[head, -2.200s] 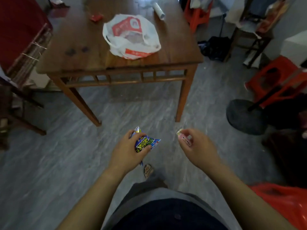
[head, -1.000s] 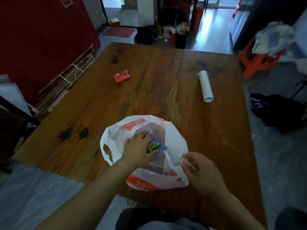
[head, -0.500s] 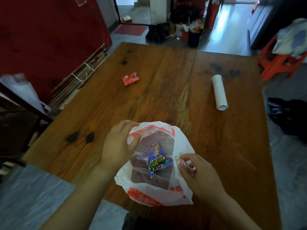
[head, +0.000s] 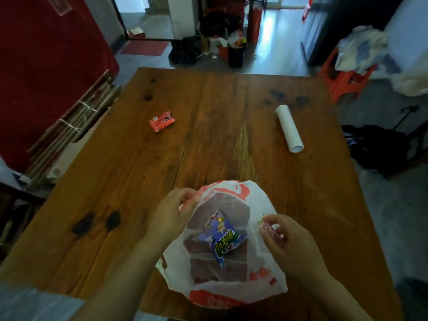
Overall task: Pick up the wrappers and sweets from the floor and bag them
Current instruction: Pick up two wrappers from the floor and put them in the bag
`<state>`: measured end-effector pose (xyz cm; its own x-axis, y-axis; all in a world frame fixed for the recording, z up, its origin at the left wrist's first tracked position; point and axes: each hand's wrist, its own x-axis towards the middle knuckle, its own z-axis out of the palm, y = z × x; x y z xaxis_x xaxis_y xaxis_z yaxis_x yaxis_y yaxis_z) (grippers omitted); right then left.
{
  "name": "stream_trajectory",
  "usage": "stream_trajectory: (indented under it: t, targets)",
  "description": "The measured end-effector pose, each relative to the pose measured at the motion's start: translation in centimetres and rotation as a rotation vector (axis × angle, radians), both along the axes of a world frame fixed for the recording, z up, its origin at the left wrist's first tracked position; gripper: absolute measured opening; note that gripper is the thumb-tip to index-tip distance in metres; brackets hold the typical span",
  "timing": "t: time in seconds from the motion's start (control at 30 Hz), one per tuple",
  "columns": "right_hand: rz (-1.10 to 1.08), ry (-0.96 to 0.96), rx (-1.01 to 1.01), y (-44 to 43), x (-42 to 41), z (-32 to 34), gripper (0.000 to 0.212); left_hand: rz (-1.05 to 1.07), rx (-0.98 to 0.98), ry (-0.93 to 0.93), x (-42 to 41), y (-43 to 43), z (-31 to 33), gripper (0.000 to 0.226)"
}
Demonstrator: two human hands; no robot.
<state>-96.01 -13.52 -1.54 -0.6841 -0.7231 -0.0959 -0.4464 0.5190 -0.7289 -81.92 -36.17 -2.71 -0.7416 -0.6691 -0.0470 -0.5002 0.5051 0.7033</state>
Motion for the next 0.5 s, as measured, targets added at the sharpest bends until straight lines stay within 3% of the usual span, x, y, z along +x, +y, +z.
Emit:
stream_trajectory:
  t: [0.13, 0.4, 0.5]
  targets:
    - [-0.05, 0.053, -0.04, -1.6, 2.4, 1.1, 0.02, -0.147, -0.029, -0.031, 1.0, -1.2, -0.9, 0.024]
    - [-0.191, 0.045, -0.024, -8.0, 7.5, 0.1, 0.02, -0.206, 0.089, 0.082, 0.8, -3.9, -0.6, 0.007]
    - [-0.261, 0.07, -0.017, -10.0, 8.8, -0.4, 0.022, -0.276, 0.12, 0.11, 0.0, -5.1, -1.1, 0.012]
